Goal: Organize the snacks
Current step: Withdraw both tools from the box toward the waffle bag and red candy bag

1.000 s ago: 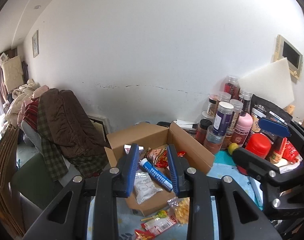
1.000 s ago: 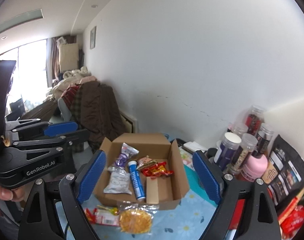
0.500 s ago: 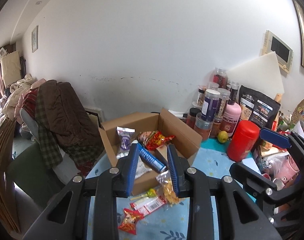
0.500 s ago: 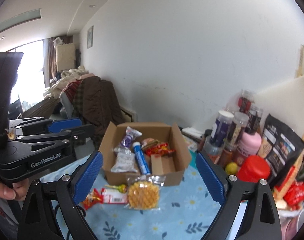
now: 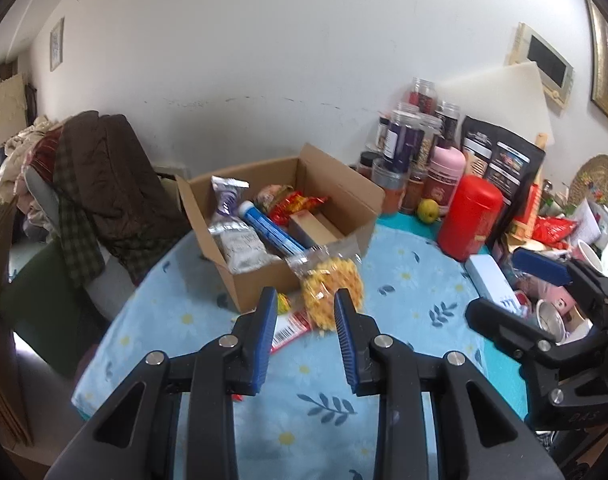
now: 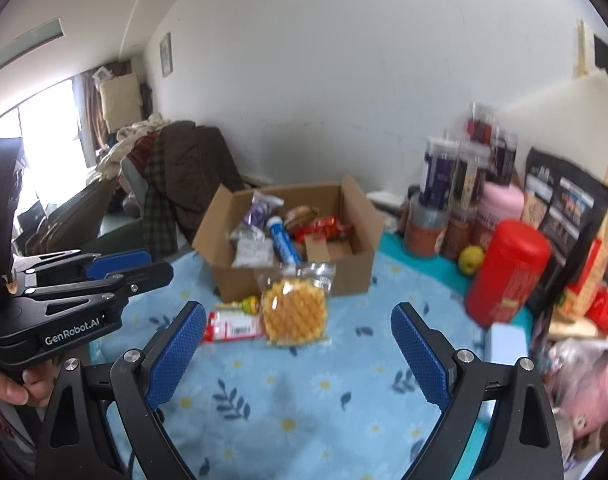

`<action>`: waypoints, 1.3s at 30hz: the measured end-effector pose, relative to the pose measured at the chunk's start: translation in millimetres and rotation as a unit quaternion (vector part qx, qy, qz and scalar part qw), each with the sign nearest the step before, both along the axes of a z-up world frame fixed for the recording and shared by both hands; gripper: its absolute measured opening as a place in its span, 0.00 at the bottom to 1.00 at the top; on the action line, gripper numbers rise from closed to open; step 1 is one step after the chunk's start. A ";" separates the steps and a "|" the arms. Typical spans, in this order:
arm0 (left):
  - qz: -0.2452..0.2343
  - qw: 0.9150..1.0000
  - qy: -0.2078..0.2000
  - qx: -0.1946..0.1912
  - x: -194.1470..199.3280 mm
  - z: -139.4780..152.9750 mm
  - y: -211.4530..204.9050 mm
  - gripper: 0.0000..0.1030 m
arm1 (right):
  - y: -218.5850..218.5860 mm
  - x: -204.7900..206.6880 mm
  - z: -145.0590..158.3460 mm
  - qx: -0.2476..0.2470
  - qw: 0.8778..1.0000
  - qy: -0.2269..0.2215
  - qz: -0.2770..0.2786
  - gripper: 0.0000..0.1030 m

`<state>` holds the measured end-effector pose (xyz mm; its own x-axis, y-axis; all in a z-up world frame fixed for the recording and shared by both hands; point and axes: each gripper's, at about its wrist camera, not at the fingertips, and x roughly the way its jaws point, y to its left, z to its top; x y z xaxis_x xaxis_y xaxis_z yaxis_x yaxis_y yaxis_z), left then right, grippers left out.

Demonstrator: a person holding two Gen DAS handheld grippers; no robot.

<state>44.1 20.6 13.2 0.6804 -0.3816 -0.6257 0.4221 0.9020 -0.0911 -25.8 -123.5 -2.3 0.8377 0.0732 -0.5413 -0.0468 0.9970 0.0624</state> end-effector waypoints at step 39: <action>0.073 0.993 0.094 0.028 58.5 -119.9 46.0 0.85 | 25.3 53.9 -98.8 0.010 0.989 0.146 0.037 0.92</action>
